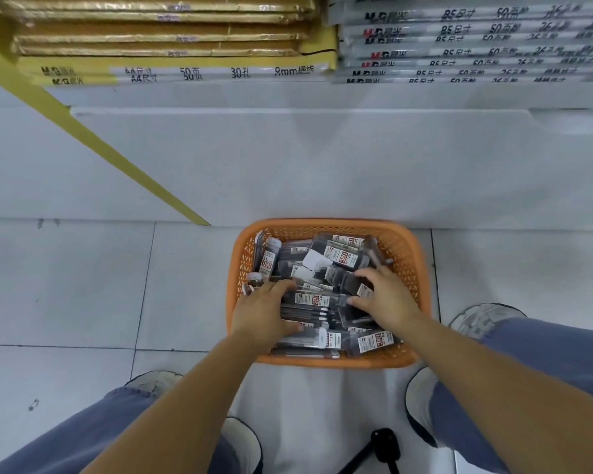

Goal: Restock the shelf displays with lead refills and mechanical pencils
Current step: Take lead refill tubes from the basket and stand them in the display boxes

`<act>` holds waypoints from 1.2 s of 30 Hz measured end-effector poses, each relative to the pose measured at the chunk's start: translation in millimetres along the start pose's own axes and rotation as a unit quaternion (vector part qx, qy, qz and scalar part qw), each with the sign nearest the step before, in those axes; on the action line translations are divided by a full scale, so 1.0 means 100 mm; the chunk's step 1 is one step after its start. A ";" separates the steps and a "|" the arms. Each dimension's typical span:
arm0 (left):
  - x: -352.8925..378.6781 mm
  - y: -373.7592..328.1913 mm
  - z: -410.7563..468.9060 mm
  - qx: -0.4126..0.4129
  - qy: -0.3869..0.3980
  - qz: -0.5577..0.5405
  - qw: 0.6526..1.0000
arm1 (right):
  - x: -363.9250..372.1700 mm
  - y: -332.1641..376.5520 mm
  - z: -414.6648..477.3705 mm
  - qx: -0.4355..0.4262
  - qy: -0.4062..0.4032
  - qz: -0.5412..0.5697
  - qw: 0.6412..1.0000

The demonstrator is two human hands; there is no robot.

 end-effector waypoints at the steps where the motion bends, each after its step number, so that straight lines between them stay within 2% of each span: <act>1: 0.01 0.00 -0.01 0.001 0.008 0.007 1.000 | 0.00 -0.01 0.00 0.008 0.005 0.006 1.000; 8: -0.01 0.07 -0.01 -0.005 0.029 -0.033 0.999 | 0.06 -0.16 0.01 0.089 0.080 0.104 0.987; 12: 0.01 0.10 -0.03 -0.014 0.042 -0.086 0.995 | 0.10 -0.14 -0.03 0.101 0.138 0.187 0.967; 18: 0.00 0.18 -0.07 -0.039 0.031 -0.213 0.976 | 0.03 -0.14 -0.02 0.079 0.085 0.207 0.972; 22: -0.03 0.23 -0.12 -0.064 0.044 -0.361 0.929 | 0.01 -0.05 -0.02 0.060 0.064 0.216 0.973; 26: -0.05 0.20 -0.23 -0.090 0.066 -0.492 0.863 | -0.03 0.07 -0.04 0.041 0.043 0.234 0.970; 30: -0.13 0.09 -0.31 -0.092 0.068 -0.574 0.811 | -0.26 0.31 -0.08 0.012 -0.003 0.273 0.962; 36: -0.42 -0.19 -0.43 -0.037 0.050 -0.654 0.754 | -0.50 0.72 -0.25 -0.010 -0.013 0.388 0.922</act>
Point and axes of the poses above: each hand's wrist, its own z-axis towards the middle knuckle, its own x-axis out of the palm, y = z × x, the point moved 7 cm from there along z, towards the middle knuckle, and after that the axes turned 3 degrees about y, right-handed, at the moved point
